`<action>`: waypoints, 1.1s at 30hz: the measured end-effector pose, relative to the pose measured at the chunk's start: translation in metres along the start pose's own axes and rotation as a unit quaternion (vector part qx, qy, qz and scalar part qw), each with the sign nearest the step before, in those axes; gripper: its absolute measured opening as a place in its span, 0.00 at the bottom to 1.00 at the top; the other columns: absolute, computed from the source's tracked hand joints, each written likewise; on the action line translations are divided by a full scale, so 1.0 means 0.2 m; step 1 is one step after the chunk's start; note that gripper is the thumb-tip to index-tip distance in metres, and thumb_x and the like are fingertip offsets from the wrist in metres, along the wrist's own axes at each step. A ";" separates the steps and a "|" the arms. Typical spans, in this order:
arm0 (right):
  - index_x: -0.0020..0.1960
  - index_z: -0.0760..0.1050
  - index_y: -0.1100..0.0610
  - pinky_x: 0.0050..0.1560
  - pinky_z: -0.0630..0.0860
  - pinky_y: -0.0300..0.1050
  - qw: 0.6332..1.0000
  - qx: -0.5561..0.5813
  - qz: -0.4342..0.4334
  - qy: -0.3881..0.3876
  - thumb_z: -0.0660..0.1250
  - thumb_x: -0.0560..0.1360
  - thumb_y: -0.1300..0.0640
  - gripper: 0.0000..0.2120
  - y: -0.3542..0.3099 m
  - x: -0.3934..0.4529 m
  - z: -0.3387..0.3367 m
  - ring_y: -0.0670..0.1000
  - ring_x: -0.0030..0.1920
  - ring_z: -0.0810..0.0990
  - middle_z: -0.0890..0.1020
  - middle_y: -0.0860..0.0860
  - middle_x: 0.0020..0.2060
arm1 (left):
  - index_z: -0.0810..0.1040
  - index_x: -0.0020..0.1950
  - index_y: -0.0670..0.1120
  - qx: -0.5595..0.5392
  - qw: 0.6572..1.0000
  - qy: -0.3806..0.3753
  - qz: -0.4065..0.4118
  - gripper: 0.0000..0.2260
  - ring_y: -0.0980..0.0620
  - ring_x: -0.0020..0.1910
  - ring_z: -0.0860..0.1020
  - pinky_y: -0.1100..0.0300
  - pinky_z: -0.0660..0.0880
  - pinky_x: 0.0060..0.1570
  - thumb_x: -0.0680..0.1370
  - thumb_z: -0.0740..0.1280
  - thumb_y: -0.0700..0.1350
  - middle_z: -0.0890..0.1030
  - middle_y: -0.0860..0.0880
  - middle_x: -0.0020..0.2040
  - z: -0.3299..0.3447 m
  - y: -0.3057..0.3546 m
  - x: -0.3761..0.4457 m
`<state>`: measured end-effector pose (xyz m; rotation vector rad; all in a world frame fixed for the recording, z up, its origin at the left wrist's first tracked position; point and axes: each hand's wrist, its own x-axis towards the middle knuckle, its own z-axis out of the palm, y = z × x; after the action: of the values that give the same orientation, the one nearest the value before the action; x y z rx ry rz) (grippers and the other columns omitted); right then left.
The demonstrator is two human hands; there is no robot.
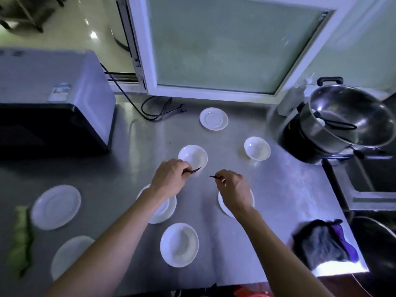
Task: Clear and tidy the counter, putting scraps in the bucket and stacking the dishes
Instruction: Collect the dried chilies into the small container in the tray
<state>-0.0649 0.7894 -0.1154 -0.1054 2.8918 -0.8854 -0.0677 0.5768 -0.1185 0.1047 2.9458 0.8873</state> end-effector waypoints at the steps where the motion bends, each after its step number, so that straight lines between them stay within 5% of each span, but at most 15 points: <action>1: 0.47 0.80 0.56 0.42 0.78 0.54 1.000 0.011 -0.006 -0.009 0.66 0.77 0.60 0.05 0.00 -0.03 0.02 0.57 0.42 0.80 0.83 0.52 0.42 | 0.83 0.51 0.51 0.004 1.000 0.013 -0.007 0.08 0.48 0.46 0.79 0.52 0.74 0.47 0.77 0.67 0.41 0.83 0.54 0.46 0.00 0.00 -0.05; 16: 0.48 0.83 0.49 0.43 0.79 0.46 0.973 0.121 -0.141 -0.135 0.68 0.76 0.58 0.07 -0.24 -0.33 0.25 0.49 0.41 0.81 0.85 0.46 0.41 | 0.82 0.45 0.51 0.061 0.974 0.110 -0.188 0.04 0.49 0.43 0.79 0.57 0.71 0.41 0.73 0.70 0.42 0.82 0.53 0.41 -0.09 -0.08 -0.95; 33: 0.49 0.86 0.51 0.46 0.78 0.46 0.888 0.040 -0.355 -0.289 0.70 0.73 0.61 0.09 -1.20 -1.02 0.95 0.51 0.43 0.83 0.86 0.48 0.44 | 0.82 0.50 0.50 0.007 0.896 0.232 -0.379 0.05 0.49 0.52 0.79 0.51 0.74 0.54 0.77 0.67 0.45 0.83 0.52 0.49 -0.42 -0.67 -2.17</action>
<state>0.1703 0.5051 -0.1186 -1.2464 2.2257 -0.8498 0.3516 0.3838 -0.1048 -1.3255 2.9215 0.8220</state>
